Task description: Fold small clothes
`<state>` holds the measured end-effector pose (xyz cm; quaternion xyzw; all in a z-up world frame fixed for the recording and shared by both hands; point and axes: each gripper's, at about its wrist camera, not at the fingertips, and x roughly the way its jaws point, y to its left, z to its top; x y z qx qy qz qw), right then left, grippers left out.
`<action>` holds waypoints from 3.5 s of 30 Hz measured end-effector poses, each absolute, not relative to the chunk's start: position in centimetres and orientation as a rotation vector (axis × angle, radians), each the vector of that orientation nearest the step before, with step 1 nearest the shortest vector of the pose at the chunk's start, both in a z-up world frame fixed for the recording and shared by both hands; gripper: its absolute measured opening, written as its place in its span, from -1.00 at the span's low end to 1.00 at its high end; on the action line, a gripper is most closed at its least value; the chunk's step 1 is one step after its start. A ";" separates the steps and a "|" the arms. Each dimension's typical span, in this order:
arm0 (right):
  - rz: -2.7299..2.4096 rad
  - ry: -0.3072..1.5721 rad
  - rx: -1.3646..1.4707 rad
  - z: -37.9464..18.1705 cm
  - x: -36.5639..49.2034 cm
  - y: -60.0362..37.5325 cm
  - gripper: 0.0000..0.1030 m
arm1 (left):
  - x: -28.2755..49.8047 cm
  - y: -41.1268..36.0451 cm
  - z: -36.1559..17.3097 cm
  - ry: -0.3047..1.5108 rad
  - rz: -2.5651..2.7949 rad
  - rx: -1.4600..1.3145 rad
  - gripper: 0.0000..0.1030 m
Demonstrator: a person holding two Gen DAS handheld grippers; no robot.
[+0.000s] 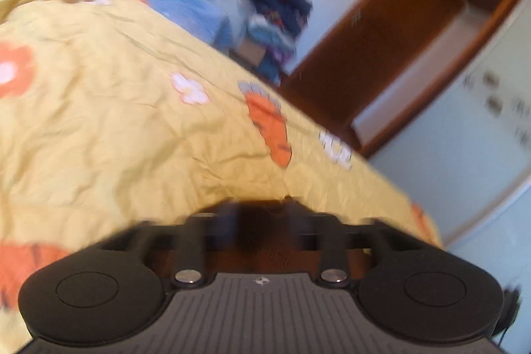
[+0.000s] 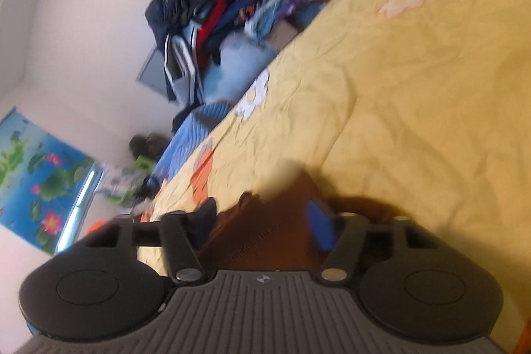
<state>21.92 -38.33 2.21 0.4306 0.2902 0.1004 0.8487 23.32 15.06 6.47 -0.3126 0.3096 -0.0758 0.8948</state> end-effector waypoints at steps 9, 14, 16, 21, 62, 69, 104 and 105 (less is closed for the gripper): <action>0.194 0.714 0.811 1.1 9.2 -39.8 0.48 | 10.5 17.7 3.7 0.699 -0.080 -0.675 0.94; 0.243 0.798 0.748 0.4 4.9 -37.7 0.45 | 8.6 17.5 0.4 0.803 -0.096 -0.750 0.92; 0.260 0.805 0.793 0.3 5.4 -37.2 0.47 | 9.2 16.7 0.5 0.807 -0.110 -0.734 0.92; 0.290 0.809 0.930 -0.6 9.0 -36.7 0.33 | 11.2 15.8 0.1 0.833 -0.088 -0.767 -0.32; 0.247 0.910 0.328 2.8 14.4 -31.8 -0.21 | 15.1 8.6 1.7 0.900 -0.094 -0.136 -0.02; 0.337 0.742 0.402 5.8 12.1 -33.3 -0.75 | 14.0 8.2 5.0 0.747 -0.113 -0.096 -0.87; 0.220 0.657 0.095 4.5 5.5 -25.4 0.54 | 8.1 2.4 2.4 0.739 -0.081 0.045 0.79; 0.243 0.665 0.099 4.5 4.7 -24.8 0.63 | 7.4 2.1 2.1 0.751 -0.091 0.059 0.79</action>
